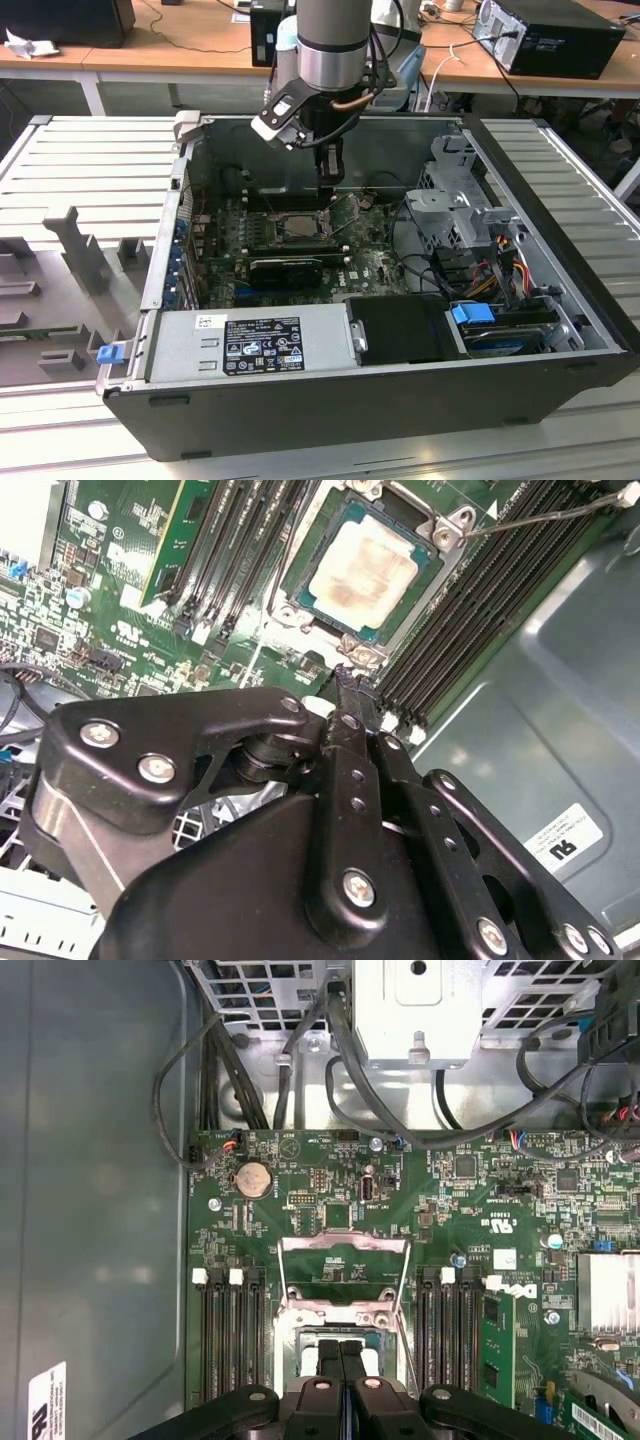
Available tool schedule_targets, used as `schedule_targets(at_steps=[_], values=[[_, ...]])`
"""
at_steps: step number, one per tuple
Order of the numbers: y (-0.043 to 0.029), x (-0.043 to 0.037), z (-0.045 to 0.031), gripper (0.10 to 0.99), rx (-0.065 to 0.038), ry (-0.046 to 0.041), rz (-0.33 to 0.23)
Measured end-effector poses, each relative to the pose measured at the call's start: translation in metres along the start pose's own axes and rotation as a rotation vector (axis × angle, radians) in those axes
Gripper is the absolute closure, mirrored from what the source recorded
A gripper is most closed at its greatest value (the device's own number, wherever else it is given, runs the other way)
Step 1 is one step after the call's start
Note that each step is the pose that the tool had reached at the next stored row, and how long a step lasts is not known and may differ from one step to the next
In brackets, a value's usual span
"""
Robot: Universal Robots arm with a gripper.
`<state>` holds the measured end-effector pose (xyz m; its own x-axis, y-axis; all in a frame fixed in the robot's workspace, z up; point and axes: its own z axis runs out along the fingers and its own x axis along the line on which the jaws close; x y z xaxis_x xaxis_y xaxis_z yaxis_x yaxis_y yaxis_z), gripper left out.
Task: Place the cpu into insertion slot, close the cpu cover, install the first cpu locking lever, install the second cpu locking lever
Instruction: 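Close the cpu cover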
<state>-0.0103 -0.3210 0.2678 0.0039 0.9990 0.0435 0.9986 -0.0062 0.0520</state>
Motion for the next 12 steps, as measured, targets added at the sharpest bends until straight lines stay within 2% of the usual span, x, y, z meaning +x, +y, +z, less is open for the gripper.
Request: schedule_targets(at_steps=[12], values=[[0.007,0.0013,0.0004,0.98,0.0,0.0001,-0.001]])
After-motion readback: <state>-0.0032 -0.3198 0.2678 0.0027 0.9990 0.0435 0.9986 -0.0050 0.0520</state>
